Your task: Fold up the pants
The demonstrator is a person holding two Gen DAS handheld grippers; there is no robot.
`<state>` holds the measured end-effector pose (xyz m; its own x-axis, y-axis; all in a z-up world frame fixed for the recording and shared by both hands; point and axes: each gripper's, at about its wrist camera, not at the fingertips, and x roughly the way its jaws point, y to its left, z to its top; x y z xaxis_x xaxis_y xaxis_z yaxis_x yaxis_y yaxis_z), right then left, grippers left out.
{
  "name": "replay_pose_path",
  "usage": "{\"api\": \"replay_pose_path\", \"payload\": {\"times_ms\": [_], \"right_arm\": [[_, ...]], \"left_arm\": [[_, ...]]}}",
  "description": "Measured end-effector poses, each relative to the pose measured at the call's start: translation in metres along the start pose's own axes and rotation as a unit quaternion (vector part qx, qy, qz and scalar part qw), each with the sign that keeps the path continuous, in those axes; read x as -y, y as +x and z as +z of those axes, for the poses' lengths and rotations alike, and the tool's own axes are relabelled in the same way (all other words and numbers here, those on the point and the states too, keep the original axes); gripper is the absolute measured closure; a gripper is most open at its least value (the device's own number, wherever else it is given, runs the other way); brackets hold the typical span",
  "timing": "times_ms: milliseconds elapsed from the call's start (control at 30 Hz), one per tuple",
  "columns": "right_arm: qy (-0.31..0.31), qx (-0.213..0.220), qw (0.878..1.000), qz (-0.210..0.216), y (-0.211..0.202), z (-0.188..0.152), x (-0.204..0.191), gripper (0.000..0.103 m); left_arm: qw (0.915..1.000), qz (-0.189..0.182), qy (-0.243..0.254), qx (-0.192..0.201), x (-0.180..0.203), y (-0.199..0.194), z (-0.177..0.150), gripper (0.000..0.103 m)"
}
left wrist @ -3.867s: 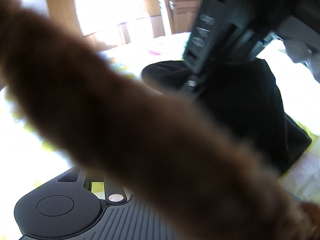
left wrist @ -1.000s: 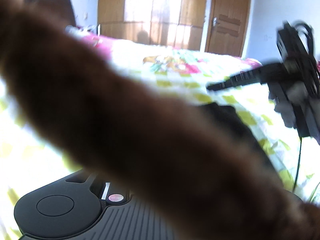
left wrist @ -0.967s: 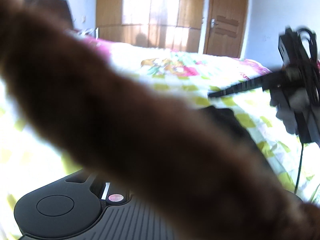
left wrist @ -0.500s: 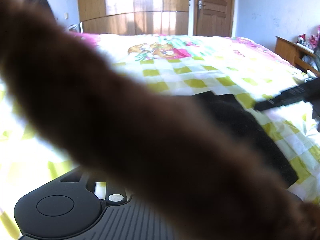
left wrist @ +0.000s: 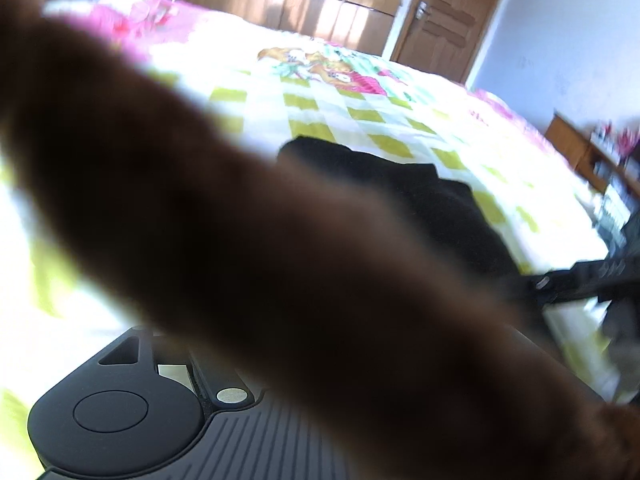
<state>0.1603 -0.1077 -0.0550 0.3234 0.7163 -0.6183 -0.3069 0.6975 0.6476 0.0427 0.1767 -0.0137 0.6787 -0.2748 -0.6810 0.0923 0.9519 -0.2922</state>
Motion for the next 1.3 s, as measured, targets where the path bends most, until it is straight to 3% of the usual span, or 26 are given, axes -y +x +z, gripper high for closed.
{"api": "replay_pose_path", "payload": {"times_ms": [67,133,200,267,400,567,700,900,1100,1300], "right_arm": [[0.010,0.000,1.000,0.010,-0.004,0.008,0.006,0.053],[0.016,0.009,1.000,0.010,-0.013,0.018,0.018,0.056],[0.006,0.026,0.999,-0.022,-0.020,0.032,0.024,0.057],[0.001,0.039,0.998,-0.052,-0.025,0.047,0.030,0.055],[-0.011,0.049,0.995,-0.092,-0.037,0.057,0.037,0.052],[-0.091,0.117,0.975,-0.166,-0.075,0.028,0.007,0.052],[-0.115,0.091,0.981,-0.127,-0.068,0.003,-0.013,0.052],[-0.209,0.088,0.952,-0.207,-0.045,-0.029,-0.038,0.051],[-0.197,0.072,0.952,-0.221,-0.038,-0.030,-0.033,0.051],[-0.171,0.074,0.963,-0.197,-0.056,-0.042,-0.043,0.051]], "left_arm": [[0.9996,0.009,0.026,-0.002,0.016,0.006,0.002,0.035],[0.9987,0.007,0.050,0.000,0.029,0.008,0.006,0.035],[0.9991,-0.029,0.030,0.009,0.035,0.012,0.019,0.038],[0.9981,-0.040,0.042,0.017,0.050,0.023,0.031,0.040],[0.9934,-0.003,0.115,0.003,0.085,0.057,0.042,0.037],[0.9926,0.032,0.117,0.010,0.082,0.035,0.038,0.033],[0.9902,0.075,0.115,0.022,0.085,0.017,0.034,0.031],[0.9890,0.102,0.106,0.019,0.104,0.012,0.017,0.032],[0.9879,0.104,0.115,0.001,0.121,0.030,-0.001,0.031],[0.9883,0.111,0.105,0.005,0.127,0.020,-0.001,0.028]]}}
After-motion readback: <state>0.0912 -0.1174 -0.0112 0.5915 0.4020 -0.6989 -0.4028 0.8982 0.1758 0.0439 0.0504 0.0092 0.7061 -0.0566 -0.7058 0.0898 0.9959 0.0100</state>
